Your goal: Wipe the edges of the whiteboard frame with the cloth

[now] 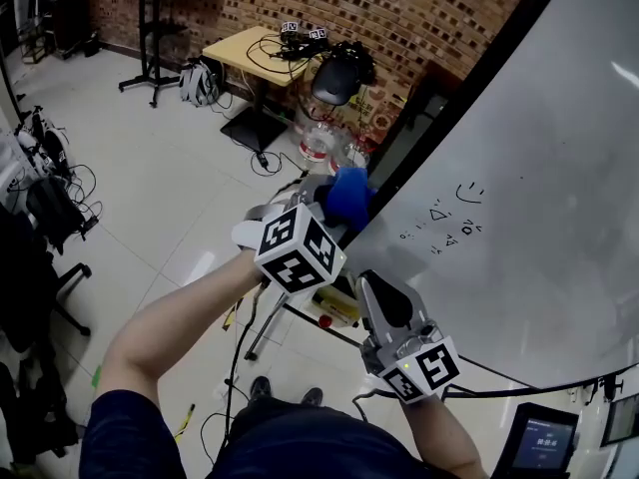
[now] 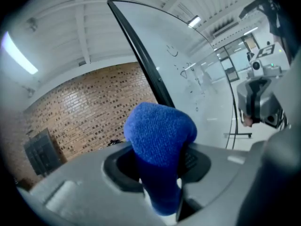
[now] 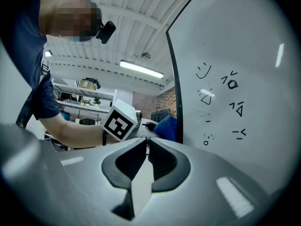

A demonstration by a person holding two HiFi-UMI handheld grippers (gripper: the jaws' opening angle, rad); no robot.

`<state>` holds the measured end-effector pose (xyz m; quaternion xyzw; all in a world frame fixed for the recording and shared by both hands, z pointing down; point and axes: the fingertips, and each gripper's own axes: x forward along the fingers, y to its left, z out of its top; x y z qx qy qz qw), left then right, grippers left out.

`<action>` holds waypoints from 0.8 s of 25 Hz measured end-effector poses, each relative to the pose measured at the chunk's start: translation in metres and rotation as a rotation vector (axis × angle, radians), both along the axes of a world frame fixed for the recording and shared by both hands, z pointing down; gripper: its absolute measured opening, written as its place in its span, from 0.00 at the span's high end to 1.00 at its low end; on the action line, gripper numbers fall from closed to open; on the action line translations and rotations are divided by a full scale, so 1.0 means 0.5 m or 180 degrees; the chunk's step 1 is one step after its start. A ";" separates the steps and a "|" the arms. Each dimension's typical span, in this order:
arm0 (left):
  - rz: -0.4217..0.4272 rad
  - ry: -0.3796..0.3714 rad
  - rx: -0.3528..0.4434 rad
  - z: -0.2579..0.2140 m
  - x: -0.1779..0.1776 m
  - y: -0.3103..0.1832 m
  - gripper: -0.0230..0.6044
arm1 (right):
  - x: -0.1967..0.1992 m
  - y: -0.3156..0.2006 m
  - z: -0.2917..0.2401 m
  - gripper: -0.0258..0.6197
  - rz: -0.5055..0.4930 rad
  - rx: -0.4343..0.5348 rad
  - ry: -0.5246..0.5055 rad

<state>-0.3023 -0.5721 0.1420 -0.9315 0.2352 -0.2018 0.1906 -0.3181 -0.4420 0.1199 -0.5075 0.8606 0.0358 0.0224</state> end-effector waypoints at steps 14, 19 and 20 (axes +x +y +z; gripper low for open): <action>-0.0010 0.0066 0.0318 -0.105 0.016 -0.004 0.72 | 0.022 -0.016 -0.032 0.92 0.0138 0.0153 0.0022; -0.0024 0.0021 0.0520 -0.159 0.017 -0.005 0.72 | 0.015 -0.024 -0.071 0.92 0.0055 0.0325 0.0016; -0.0024 -0.0006 0.0565 -0.170 0.018 -0.005 0.72 | 0.016 -0.024 -0.078 0.92 0.0057 0.0341 0.0024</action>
